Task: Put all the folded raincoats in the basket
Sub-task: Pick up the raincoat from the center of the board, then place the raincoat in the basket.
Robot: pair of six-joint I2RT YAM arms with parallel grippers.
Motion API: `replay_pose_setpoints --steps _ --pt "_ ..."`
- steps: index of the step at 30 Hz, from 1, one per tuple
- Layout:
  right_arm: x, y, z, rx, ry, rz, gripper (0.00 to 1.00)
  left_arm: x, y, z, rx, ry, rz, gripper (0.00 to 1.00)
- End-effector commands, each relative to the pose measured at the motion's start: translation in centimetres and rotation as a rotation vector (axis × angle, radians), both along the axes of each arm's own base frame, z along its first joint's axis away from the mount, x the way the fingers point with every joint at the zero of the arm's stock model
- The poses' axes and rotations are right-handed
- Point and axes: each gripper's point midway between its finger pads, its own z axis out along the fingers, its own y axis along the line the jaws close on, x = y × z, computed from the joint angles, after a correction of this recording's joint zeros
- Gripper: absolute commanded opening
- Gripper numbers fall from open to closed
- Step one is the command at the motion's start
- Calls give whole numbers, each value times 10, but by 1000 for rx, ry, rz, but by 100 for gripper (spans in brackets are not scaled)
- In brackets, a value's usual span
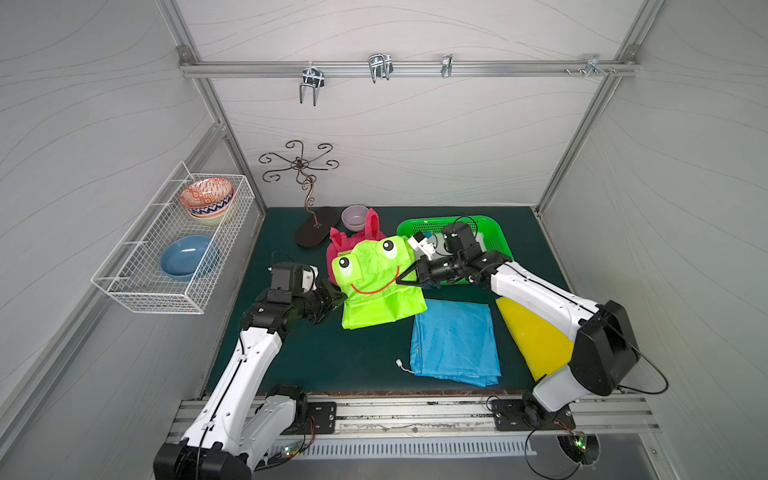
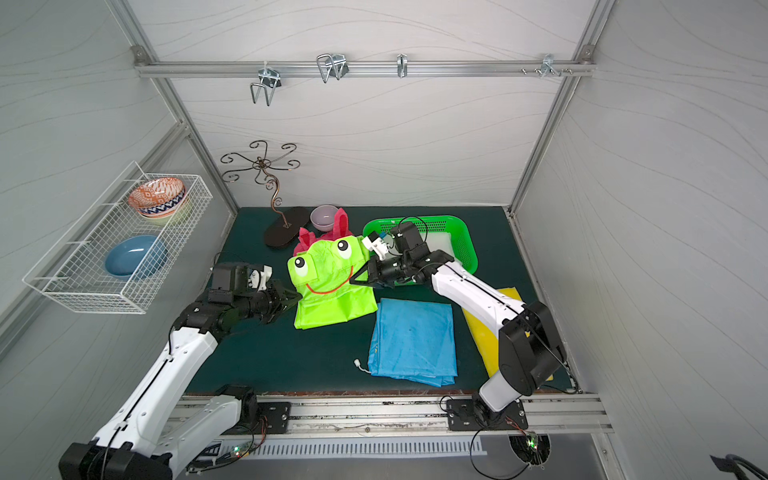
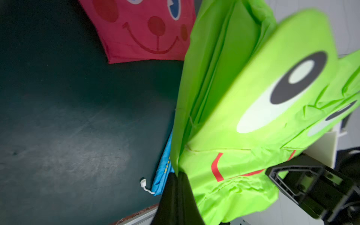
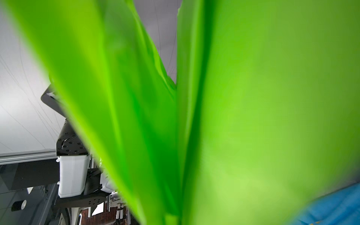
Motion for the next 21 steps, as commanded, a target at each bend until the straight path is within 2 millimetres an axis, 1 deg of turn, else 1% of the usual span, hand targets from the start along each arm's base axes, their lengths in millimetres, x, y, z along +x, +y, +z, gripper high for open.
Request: replay_pose_setpoints --steps 1,6,9,12,15,18,19,21 --pt "9 -30 31 27 -73 -14 6 12 -24 34 -68 -65 -76 0" --pt "19 -62 37 19 -96 -80 5 31 -65 56 -56 -108 -204 0" --pt "30 -83 40 32 -98 -132 5 46 -86 64 -28 -140 -253 0" --pt "48 -109 42 47 -92 -204 5 65 -102 64 -28 -152 -276 0" --pt "65 -132 38 46 -80 -257 3 81 -127 61 -59 -158 -329 0" --pt "81 -146 28 30 -64 -289 0 94 -155 50 -53 -139 -408 0" --pt "88 -149 25 26 -62 -299 0 99 -163 43 -52 -126 -427 0" --pt "97 -155 16 -20 -60 -309 0 109 -176 36 -71 -110 -447 0"
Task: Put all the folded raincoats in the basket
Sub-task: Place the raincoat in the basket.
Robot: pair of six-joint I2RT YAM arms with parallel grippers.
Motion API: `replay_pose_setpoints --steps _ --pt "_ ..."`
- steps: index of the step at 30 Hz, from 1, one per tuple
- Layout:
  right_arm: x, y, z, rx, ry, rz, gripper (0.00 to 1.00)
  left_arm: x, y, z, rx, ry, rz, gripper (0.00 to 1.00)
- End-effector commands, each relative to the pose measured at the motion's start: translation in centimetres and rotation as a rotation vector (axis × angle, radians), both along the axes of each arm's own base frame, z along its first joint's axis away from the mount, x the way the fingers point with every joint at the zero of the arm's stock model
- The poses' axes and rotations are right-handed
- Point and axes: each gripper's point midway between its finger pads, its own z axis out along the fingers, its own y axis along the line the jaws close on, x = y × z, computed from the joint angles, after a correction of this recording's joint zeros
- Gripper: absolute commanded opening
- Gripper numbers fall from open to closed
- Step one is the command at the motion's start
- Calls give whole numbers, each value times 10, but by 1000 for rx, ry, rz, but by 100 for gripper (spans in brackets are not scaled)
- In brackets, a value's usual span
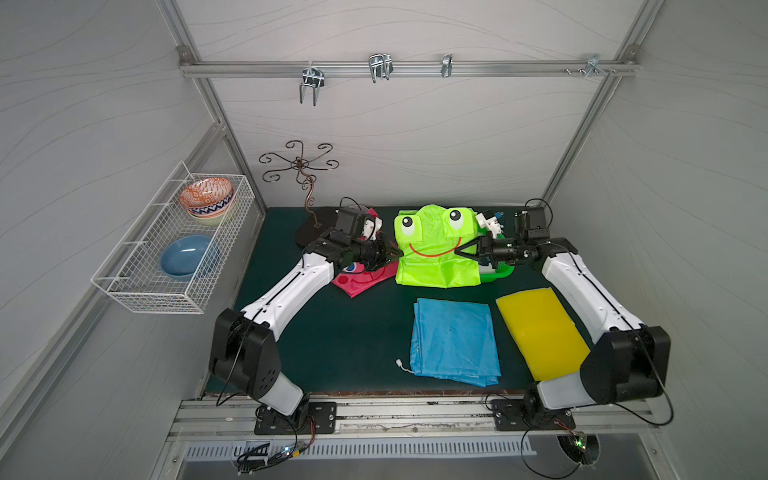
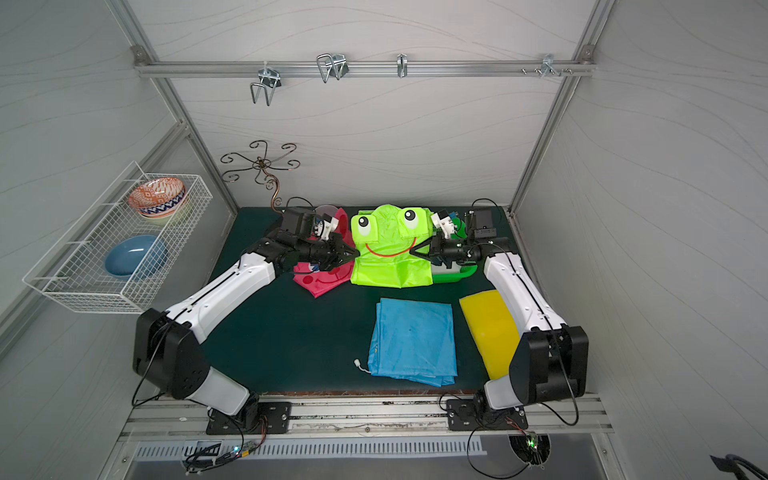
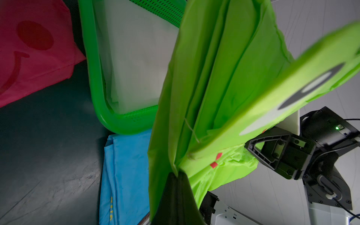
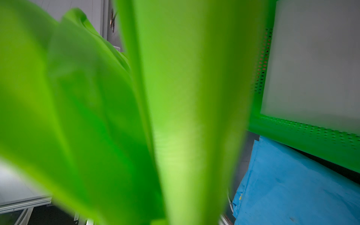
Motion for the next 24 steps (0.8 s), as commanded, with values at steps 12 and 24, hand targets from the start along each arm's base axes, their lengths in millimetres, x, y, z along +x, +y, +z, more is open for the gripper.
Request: replay_pose_setpoints --steps 12,24 --pt "81 -35 -47 -137 21 -51 0 39 -60 -24 24 -23 -84 0" --pt "128 -53 -103 -80 142 -56 2 56 -53 -75 179 43 -89 0"
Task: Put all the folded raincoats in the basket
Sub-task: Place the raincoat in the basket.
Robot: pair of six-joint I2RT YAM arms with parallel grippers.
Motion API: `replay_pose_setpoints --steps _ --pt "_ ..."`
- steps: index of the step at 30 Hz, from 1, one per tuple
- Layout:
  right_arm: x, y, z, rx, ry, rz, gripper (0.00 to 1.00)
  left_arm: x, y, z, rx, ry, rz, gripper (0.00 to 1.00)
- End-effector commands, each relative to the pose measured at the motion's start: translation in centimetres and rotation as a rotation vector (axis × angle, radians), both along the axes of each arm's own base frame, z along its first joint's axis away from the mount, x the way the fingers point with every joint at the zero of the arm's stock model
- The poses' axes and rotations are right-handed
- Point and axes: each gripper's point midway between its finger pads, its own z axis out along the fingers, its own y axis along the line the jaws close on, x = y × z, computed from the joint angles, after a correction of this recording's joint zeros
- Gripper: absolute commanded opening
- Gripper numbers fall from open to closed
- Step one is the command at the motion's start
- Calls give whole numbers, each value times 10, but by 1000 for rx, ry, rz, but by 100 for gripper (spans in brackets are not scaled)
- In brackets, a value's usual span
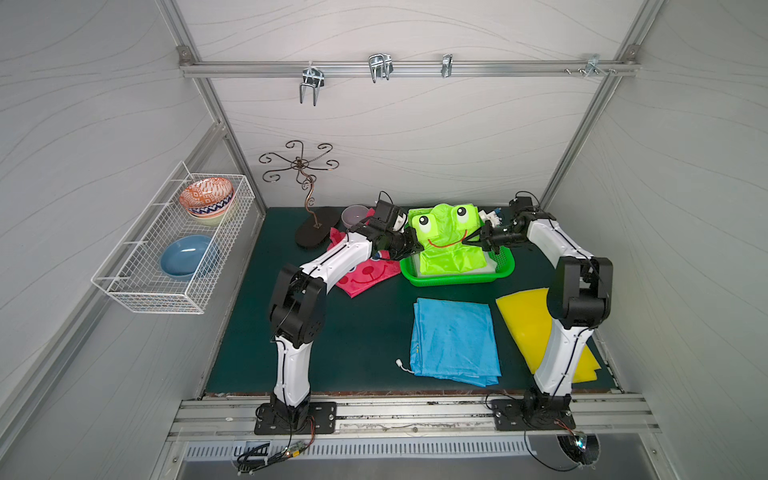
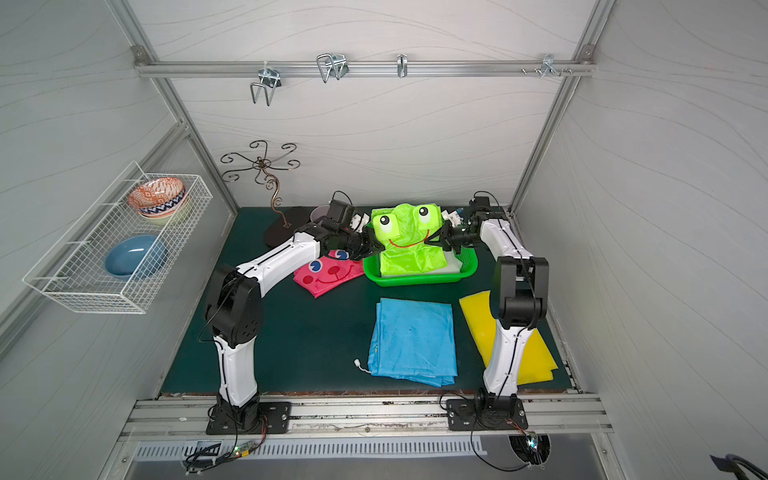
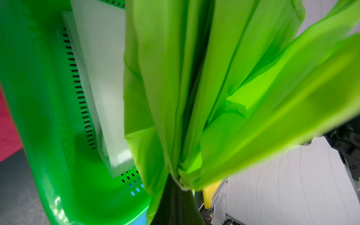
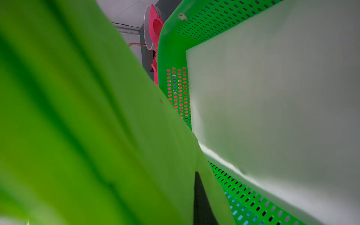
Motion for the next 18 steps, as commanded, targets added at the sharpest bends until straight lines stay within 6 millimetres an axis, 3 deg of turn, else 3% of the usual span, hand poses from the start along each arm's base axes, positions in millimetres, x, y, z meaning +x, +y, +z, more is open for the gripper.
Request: replay_pose_setpoints --steps 1,5,11,18 --pt "14 -8 -8 14 -16 -19 3 -5 9 -18 75 41 -27 0" --pt "20 -7 -26 25 20 -23 6 1 22 -37 72 95 9 0" --pt "24 -10 -49 -10 56 -36 9 6 22 -54 82 118 -8 0" --pt "30 -12 -57 -33 64 -38 24 18 26 -67 136 118 2 0"
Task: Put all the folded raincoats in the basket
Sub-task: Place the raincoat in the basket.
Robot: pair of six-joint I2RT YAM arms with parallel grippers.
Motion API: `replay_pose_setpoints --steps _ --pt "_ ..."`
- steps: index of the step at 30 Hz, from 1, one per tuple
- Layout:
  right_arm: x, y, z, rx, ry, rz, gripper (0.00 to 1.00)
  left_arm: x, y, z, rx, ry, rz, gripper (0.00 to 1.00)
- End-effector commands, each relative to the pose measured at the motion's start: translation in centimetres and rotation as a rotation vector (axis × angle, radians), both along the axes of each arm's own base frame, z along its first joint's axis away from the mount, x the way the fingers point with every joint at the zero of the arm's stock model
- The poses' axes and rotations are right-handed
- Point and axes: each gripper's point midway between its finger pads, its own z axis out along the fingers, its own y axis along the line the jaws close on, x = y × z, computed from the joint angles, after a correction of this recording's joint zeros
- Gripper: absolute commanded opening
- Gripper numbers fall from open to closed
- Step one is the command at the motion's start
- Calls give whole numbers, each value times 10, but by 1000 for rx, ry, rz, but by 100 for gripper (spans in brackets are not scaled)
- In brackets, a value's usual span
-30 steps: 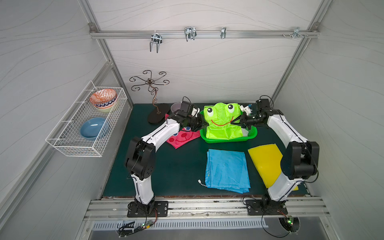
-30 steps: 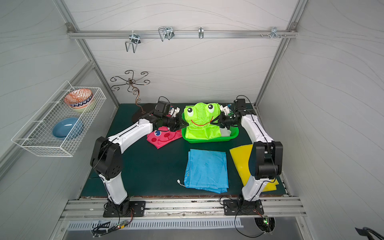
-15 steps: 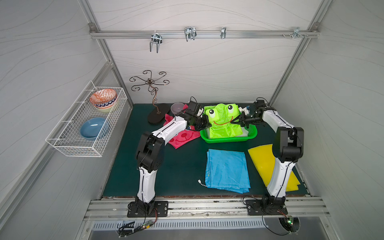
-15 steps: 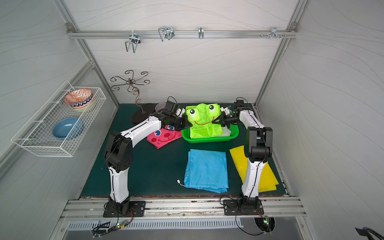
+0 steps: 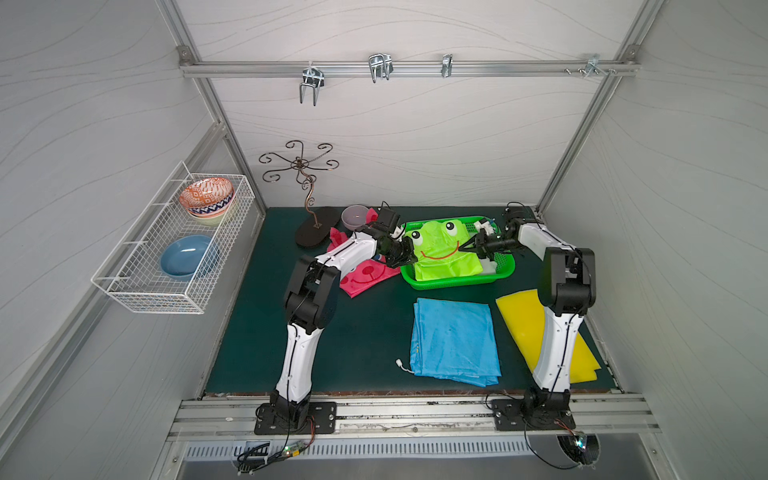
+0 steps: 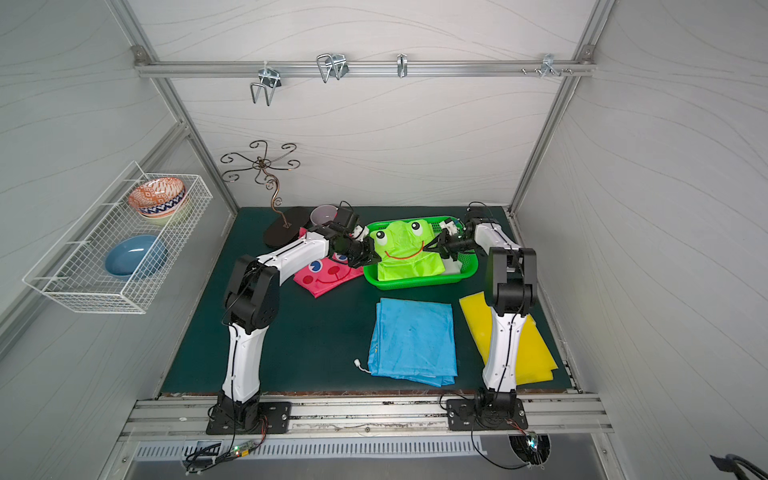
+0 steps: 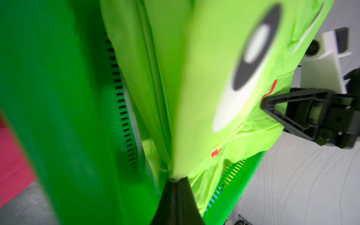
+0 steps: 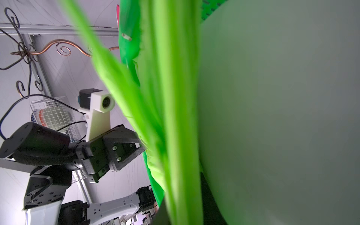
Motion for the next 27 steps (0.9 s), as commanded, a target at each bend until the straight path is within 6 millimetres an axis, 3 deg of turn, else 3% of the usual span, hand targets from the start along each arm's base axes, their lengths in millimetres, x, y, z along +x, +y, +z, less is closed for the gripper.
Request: replay_pose_setpoints --steps 1,8,15,23,27 --pt "10 -9 -5 -36 -24 -16 26 5 10 5 42 -20 0 0" --pt "7 -17 -7 -108 -29 -38 28 7 23 22 64 -65 6 12" --pt "0 -22 -1 -146 -50 -51 23 5 38 37 165 -96 -4 42" --pt "-5 -29 -5 -201 -66 -91 27 -3 56 103 177 -248 36 50" --pt "-6 -45 5 -305 -108 -148 32 -8 85 123 275 -321 113 50"
